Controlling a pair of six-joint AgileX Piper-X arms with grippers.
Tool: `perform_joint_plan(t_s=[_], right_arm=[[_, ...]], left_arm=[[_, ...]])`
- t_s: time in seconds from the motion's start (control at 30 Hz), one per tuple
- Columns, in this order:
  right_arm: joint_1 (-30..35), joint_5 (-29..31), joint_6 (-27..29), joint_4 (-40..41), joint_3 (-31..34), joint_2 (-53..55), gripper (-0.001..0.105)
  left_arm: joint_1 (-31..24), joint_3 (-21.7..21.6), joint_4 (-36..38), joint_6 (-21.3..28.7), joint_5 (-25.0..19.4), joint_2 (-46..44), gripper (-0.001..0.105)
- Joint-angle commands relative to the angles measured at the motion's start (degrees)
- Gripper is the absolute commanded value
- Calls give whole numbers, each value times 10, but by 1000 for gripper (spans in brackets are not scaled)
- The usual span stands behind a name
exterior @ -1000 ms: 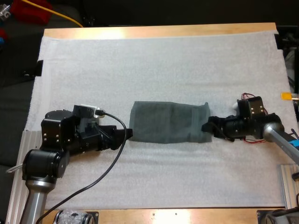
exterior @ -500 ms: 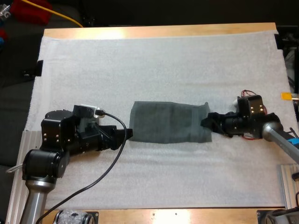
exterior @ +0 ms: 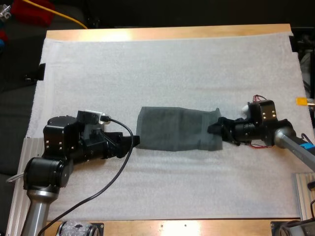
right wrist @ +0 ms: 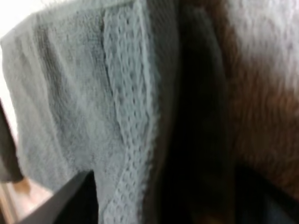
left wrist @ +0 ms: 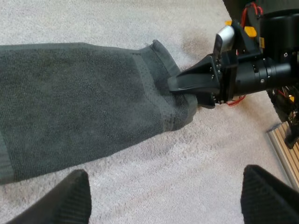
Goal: Pick towel from pile, fold and stack
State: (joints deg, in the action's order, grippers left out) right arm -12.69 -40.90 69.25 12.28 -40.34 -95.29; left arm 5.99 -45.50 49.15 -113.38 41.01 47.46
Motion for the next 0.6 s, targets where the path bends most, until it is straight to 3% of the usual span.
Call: perform_joint_plan(t_s=[0.0, 0.17, 0.23, 0.4, 0.57], right_arm=[[-3, -8, -5, 0, 0, -6, 62], [-3, -3, -5, 0, 0, -7, 62], [-3, -3, -10, 0, 0, -7, 57], [-3, 0, -14, 0, 0, -7, 21], [-3, 12, -14, 0, 0, -7, 0]], left_arm=[[0, -4, -2, -3, 4, -4, 65], [0, -4, -2, -3, 13, -4, 65], [0, -4, -2, -3, 13, -4, 65], [0, -4, -2, -3, 13, -4, 65], [0, -4, -2, -3, 13, -4, 65]])
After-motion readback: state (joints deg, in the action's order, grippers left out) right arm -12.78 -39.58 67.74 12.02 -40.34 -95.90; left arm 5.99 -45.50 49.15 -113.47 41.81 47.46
